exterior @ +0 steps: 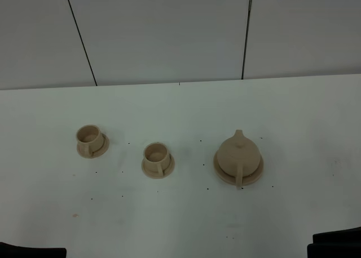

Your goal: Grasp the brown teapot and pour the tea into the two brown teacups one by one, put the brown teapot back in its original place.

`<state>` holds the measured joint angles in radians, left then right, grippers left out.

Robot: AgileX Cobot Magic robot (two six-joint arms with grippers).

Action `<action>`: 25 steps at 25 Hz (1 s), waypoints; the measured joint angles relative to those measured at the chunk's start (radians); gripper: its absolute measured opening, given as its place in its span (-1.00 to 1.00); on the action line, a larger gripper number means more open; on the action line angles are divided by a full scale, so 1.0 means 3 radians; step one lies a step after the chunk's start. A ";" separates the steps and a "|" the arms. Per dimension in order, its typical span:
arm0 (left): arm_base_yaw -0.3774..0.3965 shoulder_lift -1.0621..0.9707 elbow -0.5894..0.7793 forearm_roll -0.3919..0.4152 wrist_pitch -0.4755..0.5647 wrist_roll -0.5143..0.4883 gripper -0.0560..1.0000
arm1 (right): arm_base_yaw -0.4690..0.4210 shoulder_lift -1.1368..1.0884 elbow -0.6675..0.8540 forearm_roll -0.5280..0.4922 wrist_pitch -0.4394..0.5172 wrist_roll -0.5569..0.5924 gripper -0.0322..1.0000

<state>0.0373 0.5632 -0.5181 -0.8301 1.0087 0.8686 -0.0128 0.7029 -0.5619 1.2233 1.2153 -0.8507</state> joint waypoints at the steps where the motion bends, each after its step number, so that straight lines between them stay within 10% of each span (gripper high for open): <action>1: 0.0000 -0.0003 0.0000 0.0073 0.0000 -0.0064 -0.44 | 0.0000 0.0000 0.0000 0.0000 0.0000 0.0000 -0.46; 11: 0.0000 -0.0606 -0.0126 0.1242 -0.0048 -0.1313 -0.44 | 0.0000 0.0000 0.0000 -0.0024 -0.0134 0.0000 -0.46; 25: 0.0000 -0.0866 -0.0191 0.2310 0.0605 -0.2083 -0.44 | 0.0000 0.0000 0.0000 -0.0133 -0.0225 0.0004 -0.46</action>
<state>0.0373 0.3034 -0.5753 -0.1371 1.1903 0.2437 -0.0128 0.7029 -0.5619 1.1834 1.1477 -0.8495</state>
